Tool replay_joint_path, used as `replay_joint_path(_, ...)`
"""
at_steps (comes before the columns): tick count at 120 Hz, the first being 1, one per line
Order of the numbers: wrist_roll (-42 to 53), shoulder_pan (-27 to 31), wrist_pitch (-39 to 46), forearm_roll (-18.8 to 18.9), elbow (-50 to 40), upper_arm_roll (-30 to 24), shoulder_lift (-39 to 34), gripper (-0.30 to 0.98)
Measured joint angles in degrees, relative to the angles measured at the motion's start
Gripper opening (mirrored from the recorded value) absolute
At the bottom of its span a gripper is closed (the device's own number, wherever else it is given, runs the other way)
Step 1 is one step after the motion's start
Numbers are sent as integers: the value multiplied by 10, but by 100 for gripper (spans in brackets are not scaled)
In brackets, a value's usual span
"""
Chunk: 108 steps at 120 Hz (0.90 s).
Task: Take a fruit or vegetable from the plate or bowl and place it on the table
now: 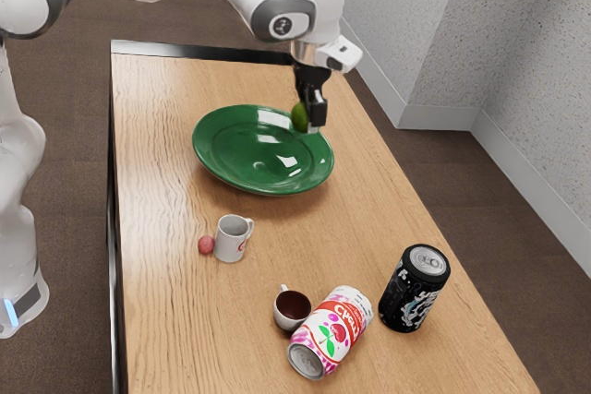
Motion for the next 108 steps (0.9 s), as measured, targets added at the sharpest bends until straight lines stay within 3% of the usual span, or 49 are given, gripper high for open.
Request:
replay_joint_path(23, 7, -36, -29, -30, 104, -6, 87, 40)
replay_joint_path(41, 12, -63, -48, -51, 174, -40, 152, 40)
replay_joint_path(68, 17, -64, -62, -68, 194, -51, 180, 39)
replay_joint_path(85, 20, -65, -64, -73, 194, -61, 181, 58)
replay_joint_path(108, 24, -65, -64, -75, 194, -62, 180, 66)
